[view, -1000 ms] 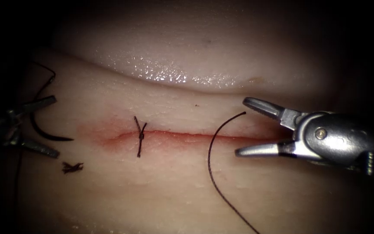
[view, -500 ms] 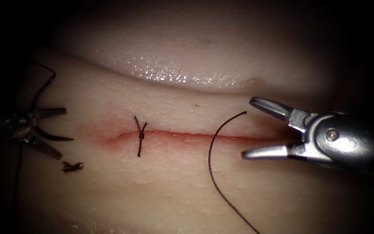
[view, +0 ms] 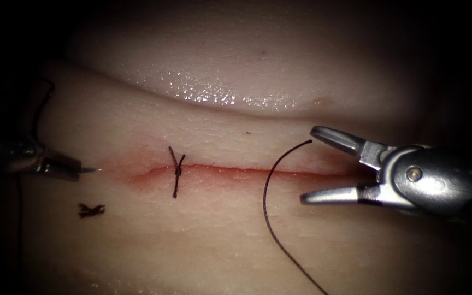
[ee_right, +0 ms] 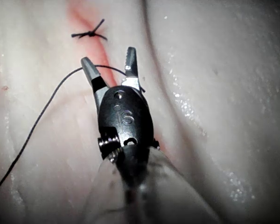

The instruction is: Wound Closure

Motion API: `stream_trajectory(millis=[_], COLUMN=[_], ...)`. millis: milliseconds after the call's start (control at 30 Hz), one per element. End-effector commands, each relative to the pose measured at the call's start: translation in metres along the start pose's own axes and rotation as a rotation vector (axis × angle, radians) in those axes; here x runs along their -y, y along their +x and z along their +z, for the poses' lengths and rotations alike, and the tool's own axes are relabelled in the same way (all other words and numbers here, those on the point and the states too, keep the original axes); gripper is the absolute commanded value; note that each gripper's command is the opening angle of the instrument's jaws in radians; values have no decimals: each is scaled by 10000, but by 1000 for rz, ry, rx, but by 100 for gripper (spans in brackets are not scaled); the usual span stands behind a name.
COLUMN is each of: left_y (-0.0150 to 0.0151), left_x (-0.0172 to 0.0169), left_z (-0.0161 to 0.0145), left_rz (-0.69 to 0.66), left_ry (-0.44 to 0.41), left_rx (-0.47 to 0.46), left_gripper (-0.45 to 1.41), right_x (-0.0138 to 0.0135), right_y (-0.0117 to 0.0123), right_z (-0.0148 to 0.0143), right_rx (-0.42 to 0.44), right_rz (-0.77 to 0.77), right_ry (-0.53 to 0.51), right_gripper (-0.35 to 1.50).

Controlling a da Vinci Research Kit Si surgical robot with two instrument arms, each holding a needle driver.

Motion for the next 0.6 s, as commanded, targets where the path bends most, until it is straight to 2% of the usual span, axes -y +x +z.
stream_trajectory(millis=[33, 133, 200, 333, 400, 433, 500, 600], left_y=[3, 13, 28, 62, 78, 87, 102, 127], left_x=[-1, 0, 4, 16, 23, 27, 32, 37], left_z=[8, 5, 2, -1, -2, -2, -2, 0], left_rz=[-2, -7, 12, 71, 98, 113, 132, 181], left_ry=[-4, -6, 26, 87, 125, 147, 168, 190], left_rx=[-4, -7, -28, -105, -146, -161, -195, -261], left_gripper=[-45, -45, -45, -45, -45, -45, -45, -45], right_x=[1, 0, -3, -1, -2, -4, -12, -32], right_y=[-4, -5, -3, 8, 13, 15, 18, 17], right_z=[5, -2, -10, -16, -15, -14, -13, -16], right_rx=[-7, -15, -35, -53, -66, -70, -77, -107], right_rz=[0, 2, 39, 159, 225, 259, 281, 318], right_ry=[1, 2, -4, -6, 6, 1, -7, -30], right_gripper=[126, 113, 99, 99, 104, 116, 128, 133])
